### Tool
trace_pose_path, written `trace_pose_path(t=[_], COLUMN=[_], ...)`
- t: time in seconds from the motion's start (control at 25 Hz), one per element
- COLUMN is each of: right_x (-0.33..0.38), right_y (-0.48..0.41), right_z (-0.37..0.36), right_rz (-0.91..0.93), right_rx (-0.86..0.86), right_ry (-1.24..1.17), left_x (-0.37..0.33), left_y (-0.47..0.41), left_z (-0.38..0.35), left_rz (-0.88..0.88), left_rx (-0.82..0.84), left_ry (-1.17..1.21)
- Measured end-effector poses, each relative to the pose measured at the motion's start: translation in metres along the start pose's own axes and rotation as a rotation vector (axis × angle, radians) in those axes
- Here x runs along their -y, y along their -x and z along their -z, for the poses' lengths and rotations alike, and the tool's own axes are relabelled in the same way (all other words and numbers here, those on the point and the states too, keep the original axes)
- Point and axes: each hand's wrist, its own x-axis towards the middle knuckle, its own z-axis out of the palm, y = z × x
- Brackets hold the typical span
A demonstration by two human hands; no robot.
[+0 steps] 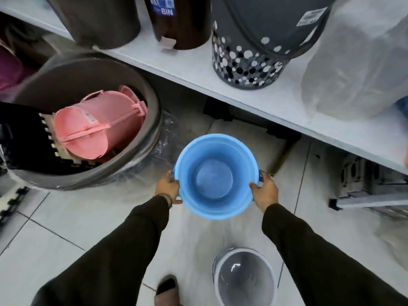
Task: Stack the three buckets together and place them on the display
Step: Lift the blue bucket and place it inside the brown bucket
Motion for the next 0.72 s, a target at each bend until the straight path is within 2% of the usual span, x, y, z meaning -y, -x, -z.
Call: trace_pose_path(t=[0.08, 0.2, 0.28, 0.48, 0.72], right_x=[-0.008, -0.017, -0.024, -0.031, -0.044], right_y=[-0.012, -0.015, -0.011, -0.002, 0.0], right_z=[-0.012, -0.027, -0.028, -0.015, -0.008], right_rz=[-0.023, -0.037, -0.028, -0.051, -0.002], right_rx=[0.002, -0.002, 0.013, 0.033, -0.03], right_ry=[0.088, 0.091, 0.01, -0.325, -0.449], left_x=[-0.001, 0.002, 0.007, -0.003, -0.001], left_y=[-0.022, -0.038, -0.034, -0.03, -0.025], left_z=[-0.005, -0.007, -0.006, 0.001, -0.009], left_rz=[-0.018, -0.134, -0.161, -0.007, -0.141], left_rx=[-0.018, -0.029, 0.012, 0.082, 0.134], left_ry=[-0.098, -0.173, -0.135, -0.125, -0.107])
